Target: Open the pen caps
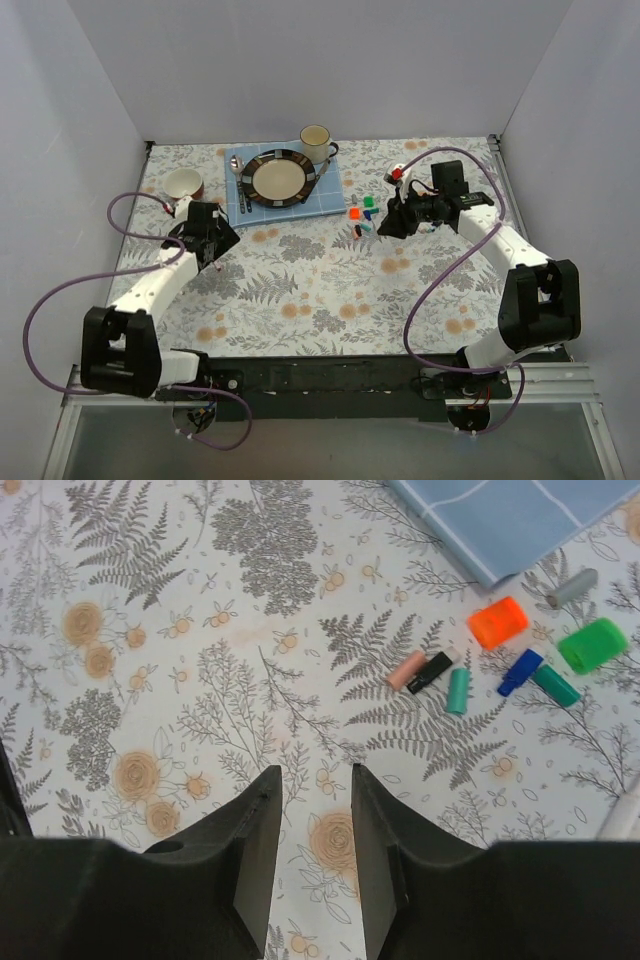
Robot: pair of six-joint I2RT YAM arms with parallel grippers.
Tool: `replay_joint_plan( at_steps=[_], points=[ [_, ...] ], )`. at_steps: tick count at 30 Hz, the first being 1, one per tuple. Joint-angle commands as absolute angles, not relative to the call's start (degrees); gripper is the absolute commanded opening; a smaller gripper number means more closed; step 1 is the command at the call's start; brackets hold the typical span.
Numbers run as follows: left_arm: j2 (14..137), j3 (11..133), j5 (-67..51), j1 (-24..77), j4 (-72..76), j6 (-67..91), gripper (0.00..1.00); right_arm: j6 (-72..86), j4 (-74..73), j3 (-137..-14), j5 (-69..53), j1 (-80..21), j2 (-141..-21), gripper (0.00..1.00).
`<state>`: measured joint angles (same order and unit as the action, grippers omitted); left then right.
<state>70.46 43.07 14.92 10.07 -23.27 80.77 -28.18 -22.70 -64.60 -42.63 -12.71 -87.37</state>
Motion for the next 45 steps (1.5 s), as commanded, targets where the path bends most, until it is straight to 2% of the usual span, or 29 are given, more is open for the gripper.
replay_joint_plan(
  at_steps=[1,2,4,6,19,32,34,36,40,44,45],
  points=[
    [78.6,51.1,21.0,6.5,-25.9,76.6,0.63,-27.2,-22.1,-64.2,-49.5,-14.3,-86.7,0.41],
    [80.2,52.6,21.3,5.2,-25.9,76.0,0.63,-27.2,-22.1,-64.1,-49.7,-14.7,-86.7,0.41],
    [84.2,53.8,21.0,3.7,-25.5,74.4,0.50,-26.9,-22.0,-63.9,-49.8,-14.9,-86.3,0.41],
    [87.6,55.6,20.6,1.4,-25.7,74.1,0.44,-26.8,-21.9,-63.7,-50.2,-15.1,-86.0,0.41],
    [99.5,62.2,19.2,0.1,-26.3,71.5,0.41,-26.5,-21.6,-63.4,-50.6,-15.5,-85.3,0.41],
    [100.7,61.8,20.5,-2.4,-25.9,71.3,0.25,-26.5,-21.6,-63.3,-51.1,-15.6,-85.1,0.41],
    [100.9,61.7,19.3,-2.5,-25.9,71.3,0.20,-26.5,-21.6,-63.3,-51.2,-15.6,-85.0,0.41],
    [100.7,61.4,18.5,-2.5,-25.8,71.2,0.16,-26.5,-21.6,-63.2,-51.2,-15.6,-84.9,0.41],
    [95.0,60.6,14.8,-2.4,-25.2,71.9,0.00,-26.7,-22.0,-62.9,-52.0,-15.8,-84.3,0.41],
    [79.7,53.3,0.1,-1.1,-16.4,73.2,0.00,-30.2,-22.2,-61.2,-54.9,-18.8,-81.5,0.42],
    [76.1,51.3,-8.8,-0.8,-13.5,74.2,0.00,-31.5,-22.1,-60.6,-55.3,-19.6,-80.1,0.43]
  ],
)
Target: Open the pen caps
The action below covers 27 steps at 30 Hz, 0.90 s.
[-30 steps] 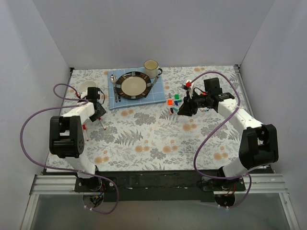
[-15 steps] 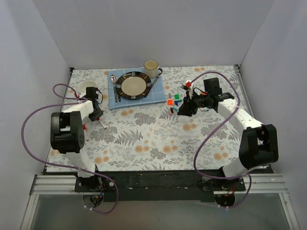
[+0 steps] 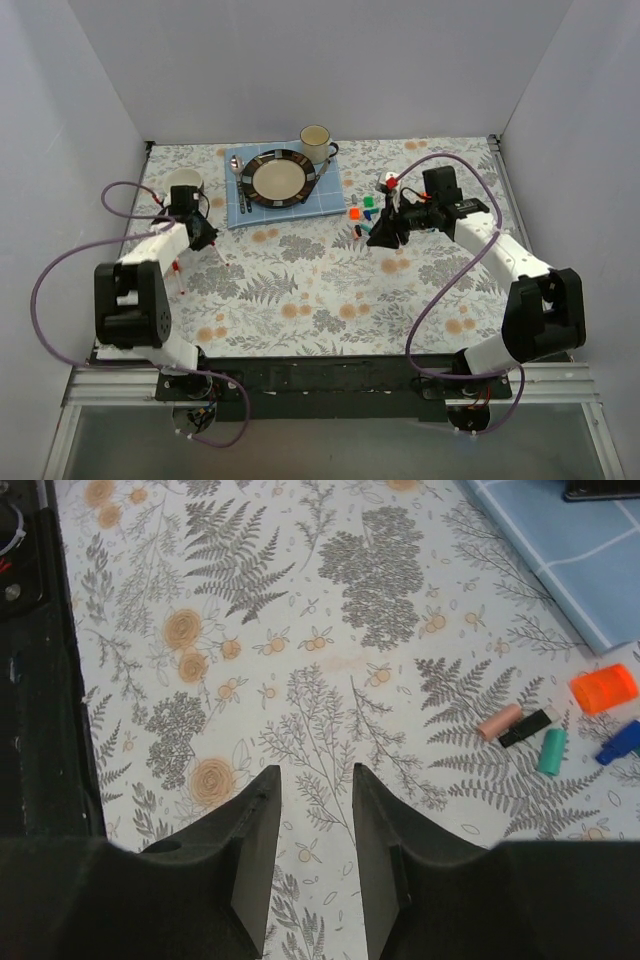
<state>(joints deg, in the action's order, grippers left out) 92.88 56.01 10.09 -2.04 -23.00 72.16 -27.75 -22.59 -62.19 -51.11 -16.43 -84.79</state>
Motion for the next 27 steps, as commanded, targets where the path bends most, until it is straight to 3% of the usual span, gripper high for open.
replay_joint_plan(
  at_steps=[1,5,6,10,18,22,27],
  points=[
    [70.1,47.0,-12.1,1.7,-7.6,75.2,0.00,-31.9,-21.0,-60.2,-55.6,-21.3,-79.4,0.43],
    [59.3,36.0,-20.6,10.2,10.9,83.1,0.00,-28.2,-14.5,-56.1,-58.3,-23.3,-76.4,0.51],
    [58.1,34.3,-20.3,12.9,14.3,85.4,0.00,-26.3,-12.4,-53.9,-58.7,-23.5,-75.9,0.58],
    [57.7,28.6,-8.9,28.9,29.5,87.8,0.00,-14.5,0.0,-50.2,-69.7,-23.5,-77.1,0.73],
    [68.6,29.8,9.0,44.5,41.6,86.0,0.00,16.9,25.7,-42.6,-63.8,-23.4,-79.7,0.71],
    [73.2,31.6,14.8,48.9,44.9,85.4,0.00,22.8,26.1,-41.8,-53.4,-23.4,-80.4,0.71],
    [77.5,33.5,18.3,51.1,46.3,85.7,0.00,27.4,27.5,-41.0,-51.0,-23.4,-80.9,0.67]
  ],
)
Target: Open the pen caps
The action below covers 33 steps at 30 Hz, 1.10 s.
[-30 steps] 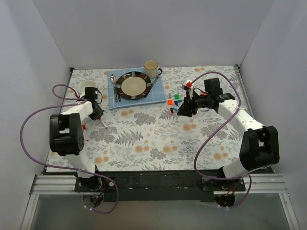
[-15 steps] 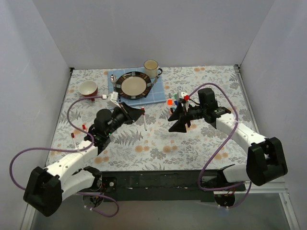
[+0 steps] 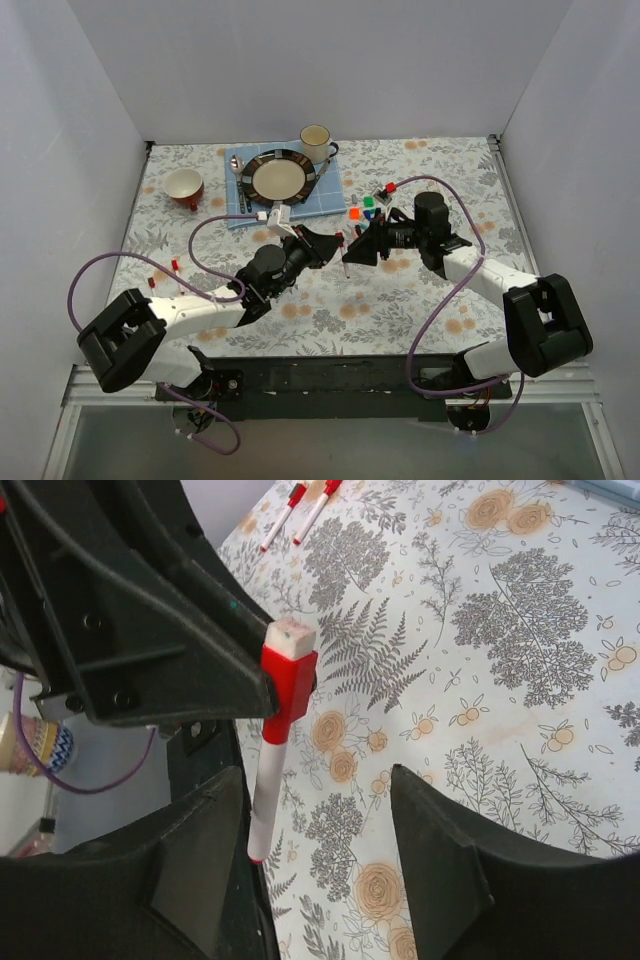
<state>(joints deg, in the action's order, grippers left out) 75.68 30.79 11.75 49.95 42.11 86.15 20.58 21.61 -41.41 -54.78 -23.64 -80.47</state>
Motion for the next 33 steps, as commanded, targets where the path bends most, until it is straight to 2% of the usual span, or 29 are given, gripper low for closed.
replay_joint_plan(
  at_steps=[1,5,6,9,10,11,12,13,17,21,28,33],
  points=[
    [78.0,33.7,18.5,51.6,47.1,85.8,0.00,27.5,27.8,-41.0,-51.2,-23.5,-80.9,0.63],
    [79.6,34.8,20.3,52.4,47.7,85.9,0.00,28.2,28.5,-41.4,-53.8,-23.5,-82.7,0.37],
    [80.0,35.0,20.5,52.6,47.6,85.8,0.00,28.2,28.7,-41.6,-54.4,-23.4,-82.9,0.26],
    [80.1,35.6,20.8,52.6,47.3,85.8,0.00,28.0,29.8,-41.7,-57.0,-23.5,-83.2,0.05],
    [80.1,35.7,20.7,52.6,46.5,85.6,0.00,27.4,29.4,-42.1,-57.6,-23.4,-83.1,0.02],
    [80.0,35.9,19.9,52.6,46.1,85.5,0.00,25.9,28.9,-42.3,-57.6,-23.5,-82.6,0.01],
    [80.1,36.3,19.6,52.6,45.7,85.4,0.04,25.0,28.1,-42.5,-57.6,-23.4,-82.4,0.01],
    [80.0,36.6,19.2,52.6,44.5,85.3,0.18,23.8,26.2,-43.4,-57.8,-23.5,-82.4,0.01],
    [80.2,37.3,17.7,52.4,42.6,84.6,0.35,13.9,20.0,-45.7,-59.2,-23.5,-81.7,0.01],
    [80.3,38.0,15.5,51.5,40.6,84.3,0.35,5.7,12.5,-47.6,-60.3,-23.3,-81.8,0.01],
    [80.9,38.7,11.2,50.8,39.5,83.8,0.33,1.9,10.5,-48.3,-60.7,-23.4,-81.6,0.01],
    [82.1,39.6,8.8,50.7,38.9,83.5,0.27,0.6,9.2,-48.6,-59.9,-23.4,-81.5,0.01]
  ],
)
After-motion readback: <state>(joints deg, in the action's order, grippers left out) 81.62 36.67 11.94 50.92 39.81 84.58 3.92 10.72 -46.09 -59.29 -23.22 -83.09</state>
